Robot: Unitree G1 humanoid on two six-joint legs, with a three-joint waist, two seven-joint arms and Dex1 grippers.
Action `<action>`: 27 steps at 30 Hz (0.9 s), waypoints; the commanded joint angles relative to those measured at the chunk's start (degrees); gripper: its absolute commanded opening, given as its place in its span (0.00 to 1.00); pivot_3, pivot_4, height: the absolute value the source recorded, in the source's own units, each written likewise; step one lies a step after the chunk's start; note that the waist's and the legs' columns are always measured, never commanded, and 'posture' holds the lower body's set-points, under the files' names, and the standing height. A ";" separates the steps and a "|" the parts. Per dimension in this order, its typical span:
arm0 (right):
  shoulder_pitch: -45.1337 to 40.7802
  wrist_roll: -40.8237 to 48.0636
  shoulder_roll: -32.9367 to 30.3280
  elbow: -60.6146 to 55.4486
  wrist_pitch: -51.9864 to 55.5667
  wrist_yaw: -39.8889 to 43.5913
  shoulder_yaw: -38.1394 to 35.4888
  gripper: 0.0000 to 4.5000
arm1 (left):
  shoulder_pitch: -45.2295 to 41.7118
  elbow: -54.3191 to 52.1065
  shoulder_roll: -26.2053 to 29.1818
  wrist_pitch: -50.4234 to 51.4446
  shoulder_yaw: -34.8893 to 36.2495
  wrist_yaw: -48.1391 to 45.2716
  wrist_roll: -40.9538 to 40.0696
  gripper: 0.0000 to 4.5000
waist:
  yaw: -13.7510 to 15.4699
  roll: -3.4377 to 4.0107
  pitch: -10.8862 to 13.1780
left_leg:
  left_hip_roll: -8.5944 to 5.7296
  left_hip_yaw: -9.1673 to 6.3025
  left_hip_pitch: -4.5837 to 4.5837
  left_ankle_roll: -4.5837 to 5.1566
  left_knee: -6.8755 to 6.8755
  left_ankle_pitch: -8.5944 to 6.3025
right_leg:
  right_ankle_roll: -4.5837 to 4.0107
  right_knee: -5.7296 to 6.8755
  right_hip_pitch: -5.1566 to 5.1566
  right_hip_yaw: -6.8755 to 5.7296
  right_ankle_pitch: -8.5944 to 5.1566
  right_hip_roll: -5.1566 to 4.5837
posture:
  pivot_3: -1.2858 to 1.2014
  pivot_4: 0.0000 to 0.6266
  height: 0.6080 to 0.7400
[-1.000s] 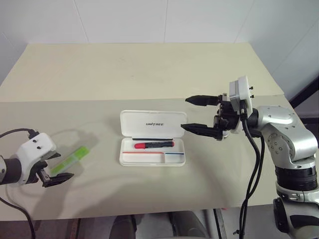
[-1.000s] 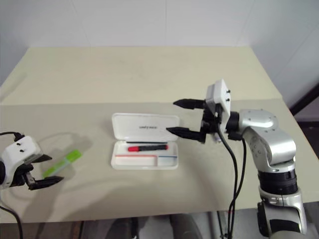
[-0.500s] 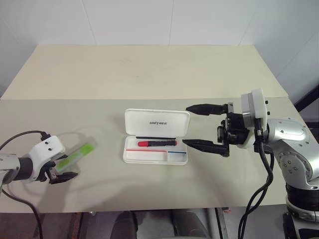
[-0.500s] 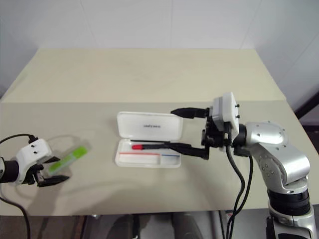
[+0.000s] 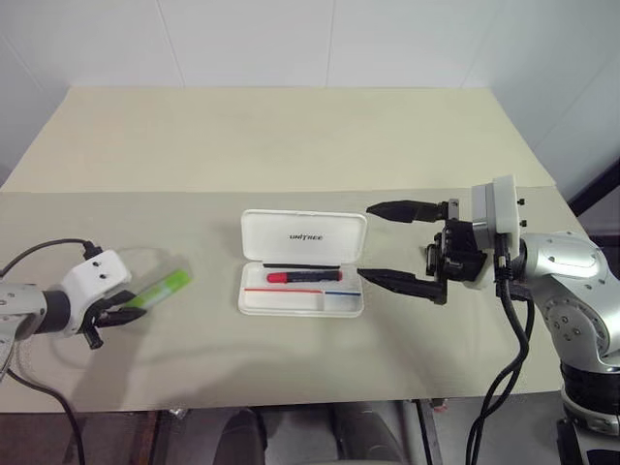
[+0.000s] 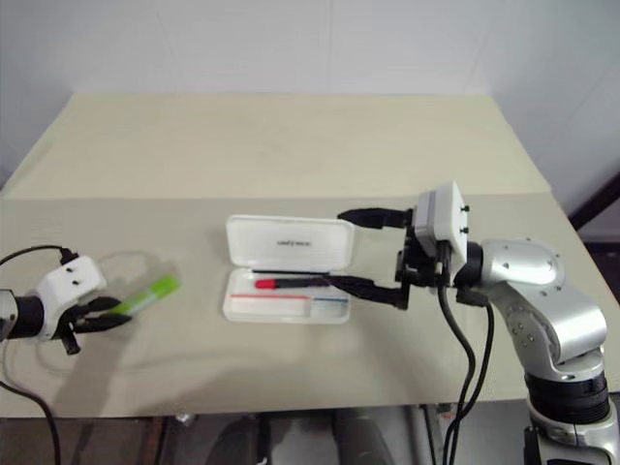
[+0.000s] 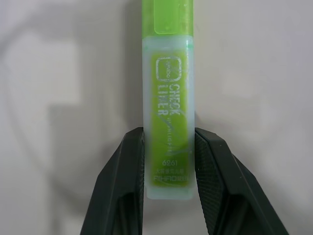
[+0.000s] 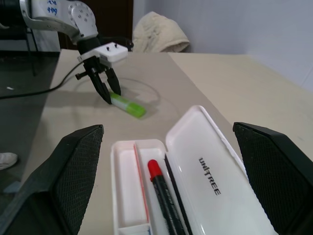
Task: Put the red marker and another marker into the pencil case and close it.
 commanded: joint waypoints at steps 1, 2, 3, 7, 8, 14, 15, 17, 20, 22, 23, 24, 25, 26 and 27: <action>0.19 -0.73 -0.65 0.79 -1.63 -0.56 -0.47 1.00 | -3.27 -3.12 0.87 -3.87 0.27 -3.77 -2.36 0.23 | 0.21 0.00 0.00 | 0.00 0.02 0.00 -0.09 0.00 -0.06 | 0.07 -0.01 0.00 0.01 -0.02 0.00 | 0.52 0.24 1.00; 0.61 -1.12 -0.86 1.40 -1.75 -0.45 -0.43 1.00 | -4.33 -3.75 1.02 -5.31 0.24 -5.74 -3.45 0.23 | 0.25 0.00 0.00 | 0.00 0.03 -0.02 -0.17 -0.01 -0.14 | 0.30 -0.02 -0.02 0.00 0.02 0.00 | 0.52 0.24 1.00; 0.97 -1.36 -1.06 1.81 -1.87 -0.25 -0.49 1.00 | -5.01 -4.25 1.08 -6.12 0.22 -7.05 -4.16 0.23 | 0.30 0.00 0.00 | 0.00 0.04 -0.03 -0.20 -0.01 -0.21 | 0.75 -0.02 -0.04 0.00 0.18 0.00 | 0.52 0.24 1.00; 3.44 -3.14 -2.15 3.92 -3.09 0.24 -1.18 1.00 | -8.44 -7.52 1.88 -6.22 -0.96 -13.23 -8.65 0.23 | 0.49 0.00 0.00 | 0.02 0.02 -0.08 -0.15 -0.04 -0.48 | 1.15 -0.02 -0.08 -0.05 0.00 0.04 | 0.52 0.24 1.00; 4.02 -3.36 -2.42 4.27 -3.18 0.16 -1.42 1.00 | -9.67 -8.58 1.58 -6.07 -1.51 -14.35 -10.08 0.23 | 0.50 0.01 0.00 | 0.02 0.02 -0.08 -0.14 -0.04 -0.51 | 1.16 -0.01 -0.08 -0.05 -0.05 0.04 | 0.52 0.24 1.00; 8.21 -3.61 -4.22 4.15 -2.76 -0.29 -3.17 1.00 | -19.12 -12.68 -1.84 -3.02 -8.98 -15.56 -14.27 0.23 | 0.83 0.03 0.01 | 0.00 0.00 -0.05 -0.11 0.12 -0.56 | 1.23 0.11 -0.01 -0.03 -0.13 0.06 | 0.52 0.24 1.00; 8.77 -3.46 -4.50 3.95 -2.73 -0.33 -3.34 1.00 | -20.10 -12.75 -2.19 -2.86 -10.02 -15.62 -14.23 0.23 | 0.88 0.03 0.01 | 0.00 0.00 -0.04 -0.11 0.18 -0.56 | 1.26 0.11 0.02 -0.02 -0.11 0.07 | 0.52 0.24 1.00; 10.52 -3.46 -5.38 3.11 -2.78 -0.29 -3.85 1.00 | -23.36 -12.04 -3.90 -2.62 -13.21 -15.32 -13.46 0.23 | 1.16 0.03 0.02 | -0.03 0.00 0.00 -0.10 0.27 -0.56 | 1.32 0.15 0.10 0.00 -0.08 0.07 | 0.52 0.24 1.00; 12.97 -2.81 -6.43 1.63 -2.35 -0.84 -5.49 1.00 | -27.46 -10.52 -6.64 -2.70 -18.05 -15.35 -11.81 0.23 | 1.58 0.03 0.02 | -0.09 0.01 0.01 -0.08 0.44 -0.54 | 1.41 0.26 0.13 0.07 -0.03 0.07 | 0.52 0.24 1.00; 14.17 -2.47 -6.89 0.83 -2.18 -1.43 -6.58 1.00 | -29.06 -9.45 -8.11 -3.19 -20.60 -15.43 -10.59 0.23 | 1.68 0.03 0.01 | -0.09 0.00 0.02 -0.06 0.54 -0.53 | 1.44 0.32 0.15 0.10 -0.01 0.07 | 0.52 0.24 1.00; 14.72 -2.31 -7.01 0.40 -2.11 -1.72 -7.07 1.00 | -29.74 -8.80 -8.81 -3.61 -21.73 -15.43 -9.85 0.23 | 1.64 0.03 0.02 | -0.10 -0.01 0.03 -0.05 0.58 -0.53 | 1.44 0.37 0.15 0.10 -0.01 0.08 | 0.52 0.24 1.00; 15.34 -2.15 -7.07 -0.13 -2.03 -2.02 -7.56 1.00 | -30.54 -7.96 -9.74 -4.00 -22.99 -15.22 -8.92 0.23 | 1.71 0.03 0.01 | -0.10 0.00 0.03 -0.04 0.60 -0.52 | 1.44 0.40 0.15 0.11 -0.01 0.09 | 0.52 0.24 1.00; 15.89 -1.95 -7.07 -0.71 -1.92 -2.31 -7.94 1.00 | -31.30 -7.15 -10.49 -4.33 -24.22 -15.14 -7.96 0.23 | 1.75 0.02 0.02 | -0.11 -0.02 0.04 -0.03 0.61 -0.51 | 1.45 0.42 0.16 0.11 -0.01 0.08 | 0.52 0.24 1.00; 16.26 -1.78 -7.10 -1.07 -1.87 -2.51 -8.19 1.00 | -31.80 -6.64 -11.01 -4.52 -24.98 -15.19 -7.28 0.23 | 1.80 0.02 0.01 | -0.11 -0.03 0.03 -0.02 0.62 -0.50 | 1.45 0.43 0.16 0.10 -0.01 0.09 | 0.52 0.24 1.00; 16.91 -1.57 -7.07 -1.77 -1.76 -2.89 -8.52 1.00 | -32.54 -5.92 -11.77 -4.76 -26.08 -15.36 -6.53 0.23 | 1.84 0.03 0.01 | -0.12 -0.06 0.03 -0.02 0.63 -0.49 | 1.46 0.43 0.17 0.10 0.00 0.09 | 0.52 0.24 1.00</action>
